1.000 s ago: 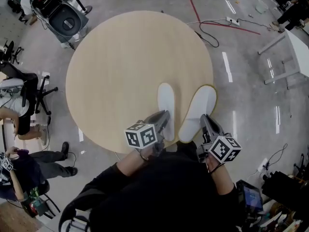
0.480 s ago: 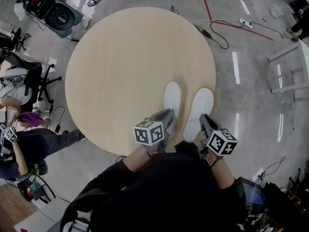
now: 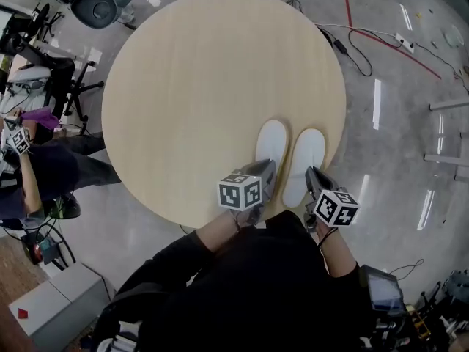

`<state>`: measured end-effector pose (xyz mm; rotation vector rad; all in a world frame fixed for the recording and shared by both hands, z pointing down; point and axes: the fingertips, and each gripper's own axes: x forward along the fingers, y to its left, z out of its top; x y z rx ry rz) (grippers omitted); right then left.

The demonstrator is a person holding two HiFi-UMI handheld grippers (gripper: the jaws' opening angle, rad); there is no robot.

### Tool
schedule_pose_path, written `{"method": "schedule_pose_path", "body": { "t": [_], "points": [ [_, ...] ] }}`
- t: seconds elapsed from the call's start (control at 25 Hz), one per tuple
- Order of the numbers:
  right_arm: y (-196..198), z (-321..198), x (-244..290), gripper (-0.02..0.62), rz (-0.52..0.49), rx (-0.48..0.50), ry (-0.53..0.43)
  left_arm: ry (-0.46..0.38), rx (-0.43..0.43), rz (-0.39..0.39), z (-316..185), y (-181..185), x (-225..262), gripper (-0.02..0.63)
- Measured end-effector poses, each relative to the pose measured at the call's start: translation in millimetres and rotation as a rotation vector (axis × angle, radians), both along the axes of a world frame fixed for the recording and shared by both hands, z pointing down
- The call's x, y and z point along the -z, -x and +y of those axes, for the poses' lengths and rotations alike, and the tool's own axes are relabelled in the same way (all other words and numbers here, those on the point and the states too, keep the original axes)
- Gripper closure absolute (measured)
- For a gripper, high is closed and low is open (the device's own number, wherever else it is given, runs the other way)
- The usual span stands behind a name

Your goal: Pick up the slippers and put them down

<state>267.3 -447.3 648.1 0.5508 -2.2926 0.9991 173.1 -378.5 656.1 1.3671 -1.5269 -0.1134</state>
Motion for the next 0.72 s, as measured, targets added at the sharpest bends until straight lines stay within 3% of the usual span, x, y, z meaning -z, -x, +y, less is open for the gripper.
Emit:
{"method": "schedule_pose_path", "body": {
  "t": [0.2, 0.44, 0.64, 0.68, 0.72],
  "points": [
    [18, -12, -16, 0.565, 0.050, 0.093, -0.033, 0.027, 0.016, 0.025, -13, 2, -13, 0.572],
    [12, -30, -31, 0.565, 0.102, 0.128, -0.085, 0.062, 0.013, 0.012, -28, -8, -29, 0.572],
    [18, -45, -17, 0.563, 0.048, 0.106, -0.113, 0.071, -0.028, -0.002, -38, -11, -27, 0.570],
    [21, -47, -12, 0.559, 0.032, 0.105, -0.124, 0.077, -0.049, -0.011, -38, -13, -25, 0.547],
    [23, -48, -8, 0.513, 0.022, 0.108, -0.133, 0.080, -0.067, -0.016, -37, -15, -22, 0.476]
  ]
}}
